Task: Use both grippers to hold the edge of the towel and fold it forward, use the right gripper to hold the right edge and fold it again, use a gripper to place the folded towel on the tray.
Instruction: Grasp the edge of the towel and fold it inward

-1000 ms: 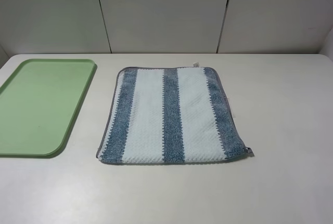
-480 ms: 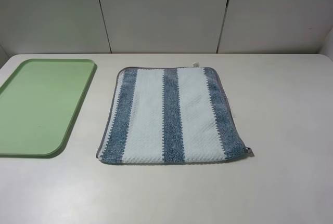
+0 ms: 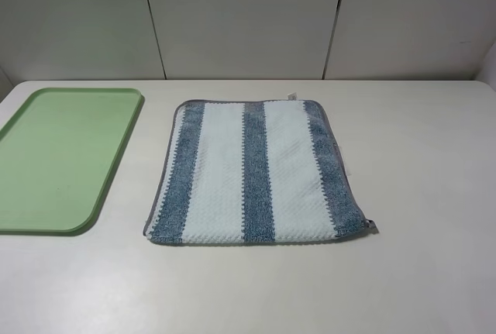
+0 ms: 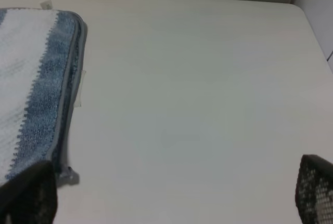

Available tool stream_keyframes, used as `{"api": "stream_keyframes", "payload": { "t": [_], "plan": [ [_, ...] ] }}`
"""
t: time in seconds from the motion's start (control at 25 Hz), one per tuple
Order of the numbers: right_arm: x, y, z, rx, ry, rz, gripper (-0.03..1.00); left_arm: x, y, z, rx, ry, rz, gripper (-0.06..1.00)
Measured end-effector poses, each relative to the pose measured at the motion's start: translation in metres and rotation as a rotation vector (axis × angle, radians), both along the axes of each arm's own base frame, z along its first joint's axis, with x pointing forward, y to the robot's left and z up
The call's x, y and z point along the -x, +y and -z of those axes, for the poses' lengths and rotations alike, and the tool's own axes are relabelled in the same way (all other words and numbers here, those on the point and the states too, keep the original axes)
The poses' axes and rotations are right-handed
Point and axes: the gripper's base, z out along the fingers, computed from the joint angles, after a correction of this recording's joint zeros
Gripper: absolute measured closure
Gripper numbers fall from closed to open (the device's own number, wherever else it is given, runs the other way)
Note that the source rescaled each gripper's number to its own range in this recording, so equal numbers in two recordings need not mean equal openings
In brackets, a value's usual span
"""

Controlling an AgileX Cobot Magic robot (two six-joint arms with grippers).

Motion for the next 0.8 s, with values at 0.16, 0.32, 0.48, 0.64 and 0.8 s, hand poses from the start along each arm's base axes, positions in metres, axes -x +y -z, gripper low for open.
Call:
{"api": "stream_keyframes", "payload": {
  "t": [0.16, 0.32, 0.48, 0.64, 0.8],
  "plan": [
    [0.0, 0.0, 0.0, 0.0, 0.0, 0.0, -0.03, 0.0, 0.0, 0.0, 0.0, 0.0, 0.0, -0.06],
    [-0.003, 0.0, -0.004, 0.0, 0.03, 0.0, -0.03, -0.002, 0.0, -0.003, -0.013, 0.023, 0.008, -0.06],
    [-0.023, -0.001, -0.025, 0.029, 0.14, -0.016, -0.03, -0.019, 0.0, -0.023, -0.083, 0.154, 0.061, -0.06],
    [-0.06, 0.001, -0.049, 0.101, 0.265, -0.091, -0.03, -0.053, -0.001, -0.054, -0.179, 0.271, 0.158, -0.06],
    [-0.103, 0.011, -0.065, 0.175, 0.352, -0.246, -0.03, -0.09, -0.01, -0.08, -0.25, 0.323, 0.323, -0.06]
  ]
}}
